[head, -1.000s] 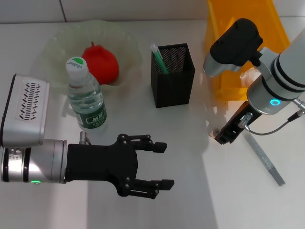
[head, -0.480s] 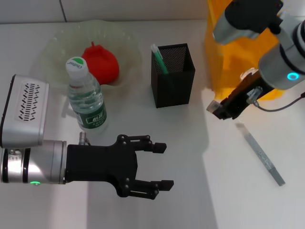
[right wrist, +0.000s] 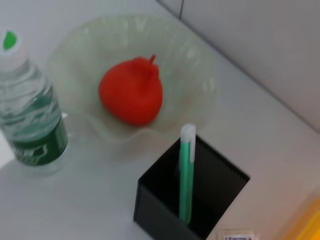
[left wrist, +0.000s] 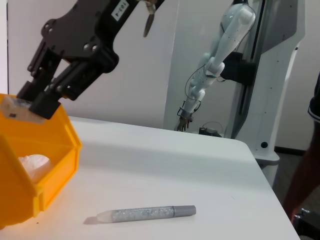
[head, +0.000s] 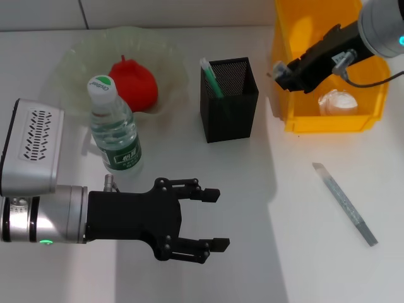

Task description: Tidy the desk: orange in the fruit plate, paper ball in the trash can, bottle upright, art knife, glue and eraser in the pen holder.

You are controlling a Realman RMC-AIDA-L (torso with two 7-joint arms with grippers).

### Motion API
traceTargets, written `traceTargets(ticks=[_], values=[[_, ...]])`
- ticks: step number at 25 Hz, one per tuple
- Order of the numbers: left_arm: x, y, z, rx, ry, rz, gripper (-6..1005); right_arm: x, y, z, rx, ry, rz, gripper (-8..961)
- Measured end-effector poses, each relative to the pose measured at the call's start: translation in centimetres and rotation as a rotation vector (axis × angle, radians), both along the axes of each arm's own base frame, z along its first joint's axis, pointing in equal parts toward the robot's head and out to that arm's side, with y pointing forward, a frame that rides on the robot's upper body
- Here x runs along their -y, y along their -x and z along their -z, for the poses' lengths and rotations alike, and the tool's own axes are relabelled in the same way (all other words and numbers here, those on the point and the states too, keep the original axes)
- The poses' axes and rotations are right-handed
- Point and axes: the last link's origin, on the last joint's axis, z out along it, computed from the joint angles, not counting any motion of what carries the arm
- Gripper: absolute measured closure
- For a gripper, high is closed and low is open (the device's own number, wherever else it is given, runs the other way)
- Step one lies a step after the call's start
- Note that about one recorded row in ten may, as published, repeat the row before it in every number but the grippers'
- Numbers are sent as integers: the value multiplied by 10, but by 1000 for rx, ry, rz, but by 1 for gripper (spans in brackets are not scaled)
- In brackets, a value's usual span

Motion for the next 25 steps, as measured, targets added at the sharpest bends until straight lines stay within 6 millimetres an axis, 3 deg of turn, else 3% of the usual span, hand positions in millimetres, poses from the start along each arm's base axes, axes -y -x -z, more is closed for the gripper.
traceTargets(ticks=[10, 19, 25], values=[[-1, -1, 0, 0, 2, 0, 200, -23, 4, 22, -44, -45, -75, 704], [-1, -1, 0, 1, 1, -1, 200, -32, 7, 57, -7, 14, -95, 698], [-1, -1, 0, 2, 0, 0, 201, -31, 8, 62, -3, 34, -92, 693]])
